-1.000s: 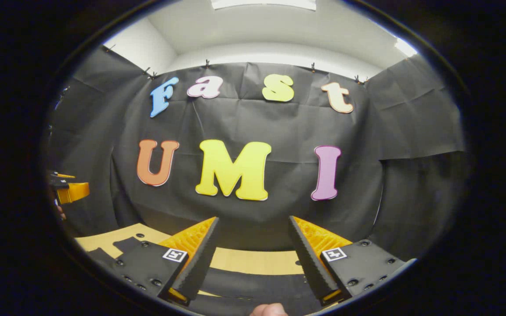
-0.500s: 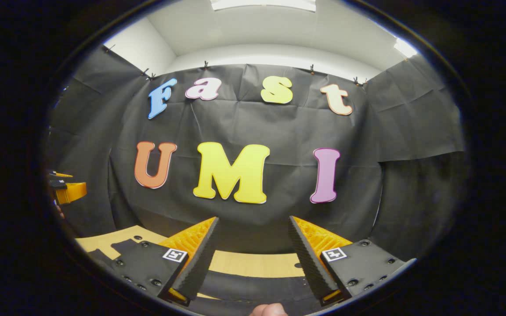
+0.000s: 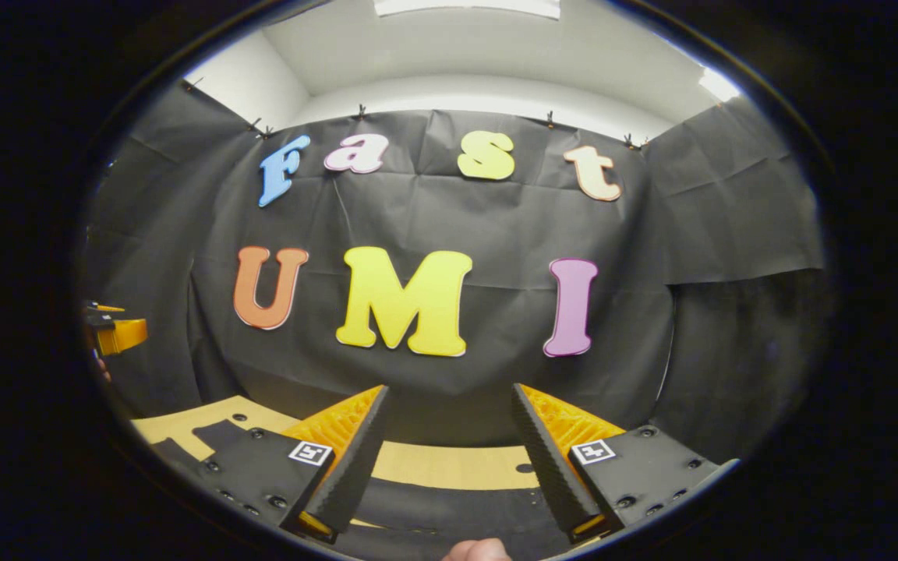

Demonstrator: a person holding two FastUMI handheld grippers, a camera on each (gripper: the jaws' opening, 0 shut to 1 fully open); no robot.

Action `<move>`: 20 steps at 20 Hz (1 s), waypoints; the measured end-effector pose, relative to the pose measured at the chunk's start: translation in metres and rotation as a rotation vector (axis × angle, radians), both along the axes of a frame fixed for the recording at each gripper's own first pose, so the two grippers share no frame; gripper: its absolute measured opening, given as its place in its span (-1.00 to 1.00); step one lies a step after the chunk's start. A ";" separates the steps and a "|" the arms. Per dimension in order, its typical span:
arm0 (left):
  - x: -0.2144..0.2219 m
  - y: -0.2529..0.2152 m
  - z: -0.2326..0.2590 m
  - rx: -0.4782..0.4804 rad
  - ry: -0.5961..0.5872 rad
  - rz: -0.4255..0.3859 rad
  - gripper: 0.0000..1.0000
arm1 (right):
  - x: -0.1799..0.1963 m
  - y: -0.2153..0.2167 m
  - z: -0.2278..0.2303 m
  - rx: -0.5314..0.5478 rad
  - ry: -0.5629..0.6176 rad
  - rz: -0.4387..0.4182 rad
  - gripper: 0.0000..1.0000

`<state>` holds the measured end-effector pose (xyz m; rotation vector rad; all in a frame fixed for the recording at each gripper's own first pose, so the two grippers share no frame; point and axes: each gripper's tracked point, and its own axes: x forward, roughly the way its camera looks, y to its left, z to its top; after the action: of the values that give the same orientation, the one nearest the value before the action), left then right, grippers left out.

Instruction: Grasp the waist and the cuffs of the jeans and fold them to make the two legs overlap; first hold the waist and fold one-third of the jeans toward the cuffs, then hold the cuffs and fold the remaining one-third in the same direction to finish folding.

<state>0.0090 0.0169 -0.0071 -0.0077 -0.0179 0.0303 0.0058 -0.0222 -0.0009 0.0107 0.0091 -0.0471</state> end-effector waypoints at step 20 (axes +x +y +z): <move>-0.146 0.136 -0.308 -1.230 0.696 0.432 0.98 | -0.092 -0.156 -0.254 0.695 0.749 -0.204 0.95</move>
<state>-0.1367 0.1533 -0.3153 -1.2232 0.6990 0.4710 -0.0863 -0.1781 -0.2545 0.6896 0.7739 -0.2482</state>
